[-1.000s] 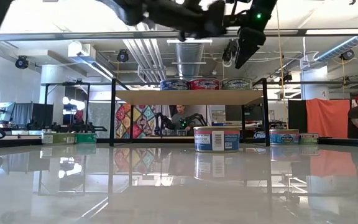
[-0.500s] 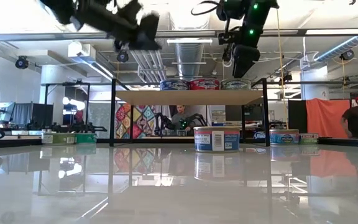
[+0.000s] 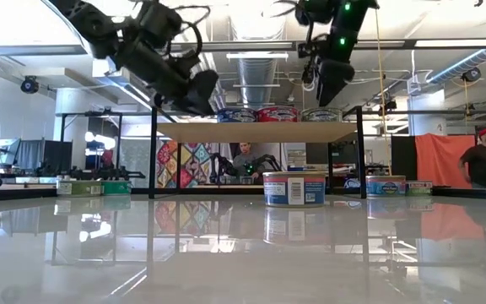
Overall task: Stack canned seafood by type on shelf
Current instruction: Put the bottom left green tuna can on the shelf, then adjust the blue tuna can on the shelf, then put the bottom middle yellow-blue tuna can on the shelf
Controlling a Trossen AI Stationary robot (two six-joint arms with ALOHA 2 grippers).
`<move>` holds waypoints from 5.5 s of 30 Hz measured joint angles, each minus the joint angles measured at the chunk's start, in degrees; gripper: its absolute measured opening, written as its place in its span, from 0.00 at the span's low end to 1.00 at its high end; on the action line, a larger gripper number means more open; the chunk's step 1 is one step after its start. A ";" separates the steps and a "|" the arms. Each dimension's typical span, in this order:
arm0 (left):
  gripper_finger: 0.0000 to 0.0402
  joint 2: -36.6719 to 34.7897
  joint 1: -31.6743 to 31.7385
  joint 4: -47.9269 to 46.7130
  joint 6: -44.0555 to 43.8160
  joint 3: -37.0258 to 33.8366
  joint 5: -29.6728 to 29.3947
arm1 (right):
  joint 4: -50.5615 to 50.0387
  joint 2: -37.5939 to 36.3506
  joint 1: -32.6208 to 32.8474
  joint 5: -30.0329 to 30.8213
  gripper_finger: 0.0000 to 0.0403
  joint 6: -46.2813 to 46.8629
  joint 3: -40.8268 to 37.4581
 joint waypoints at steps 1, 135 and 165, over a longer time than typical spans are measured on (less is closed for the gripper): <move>0.19 0.49 0.02 -0.06 0.01 0.38 0.02 | 0.41 -0.57 0.11 -0.21 0.99 0.17 0.60; 0.19 4.96 -85.93 -59.74 -80.89 15.72 19.54 | 31.37 24.53 63.68 11.85 0.99 42.24 5.02; 0.00 16.26 -79.75 -49.49 -65.44 15.87 27.17 | 23.34 24.16 63.92 11.37 0.99 46.16 5.00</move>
